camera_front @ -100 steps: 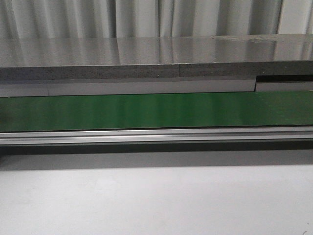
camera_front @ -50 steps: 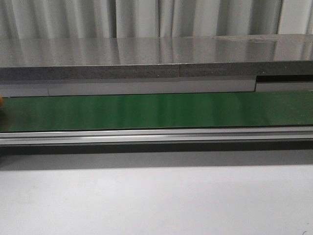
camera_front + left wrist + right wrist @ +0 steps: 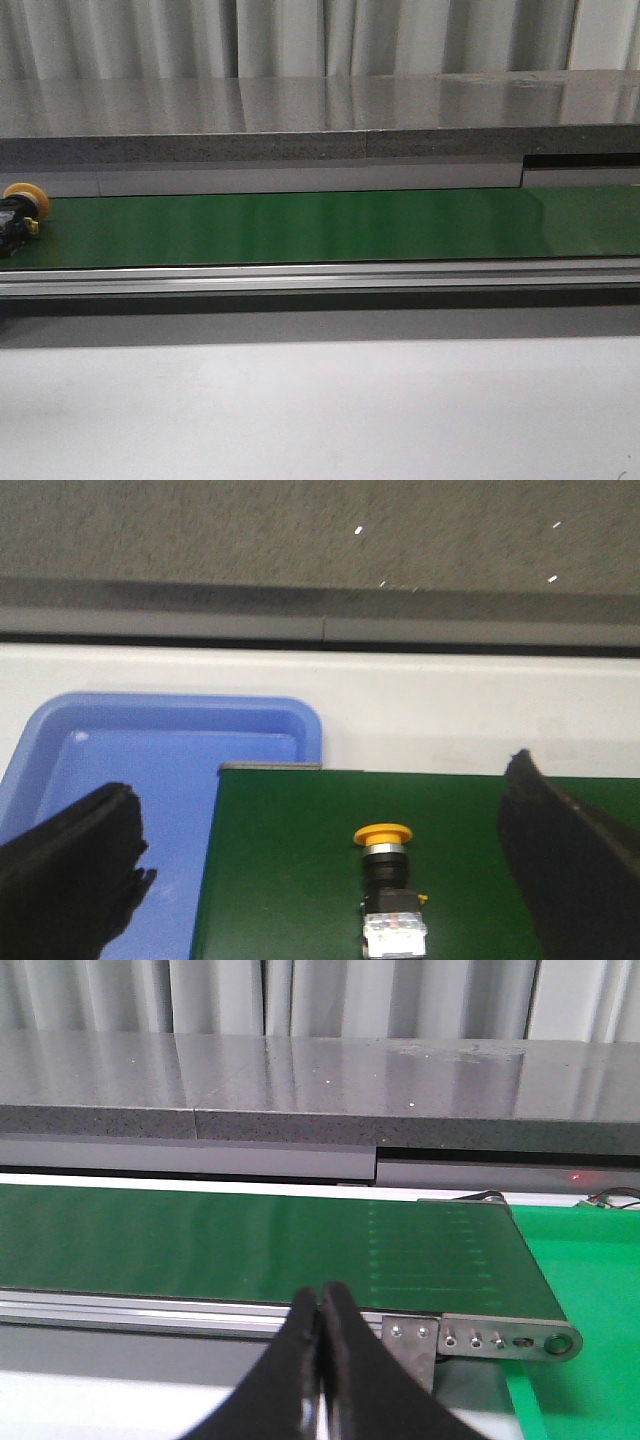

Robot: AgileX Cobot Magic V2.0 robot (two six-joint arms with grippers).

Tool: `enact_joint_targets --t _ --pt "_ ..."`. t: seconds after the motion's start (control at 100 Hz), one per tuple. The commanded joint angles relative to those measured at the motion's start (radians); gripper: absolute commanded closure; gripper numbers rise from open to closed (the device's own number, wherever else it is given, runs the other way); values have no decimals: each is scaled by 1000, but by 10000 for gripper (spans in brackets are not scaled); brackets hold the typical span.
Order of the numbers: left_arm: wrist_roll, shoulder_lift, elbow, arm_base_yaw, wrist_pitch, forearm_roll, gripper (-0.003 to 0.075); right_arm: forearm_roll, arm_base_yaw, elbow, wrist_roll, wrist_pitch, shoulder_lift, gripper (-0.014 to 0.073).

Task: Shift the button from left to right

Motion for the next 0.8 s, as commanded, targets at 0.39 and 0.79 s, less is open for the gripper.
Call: enact_joint_targets --t 0.39,0.79 --pt "-2 -493 382 -68 -327 24 28 -6 1 -15 -1 -85 -16 662" --pt "-2 -778 640 -68 -400 30 28 -6 1 -15 -1 -85 -16 662"
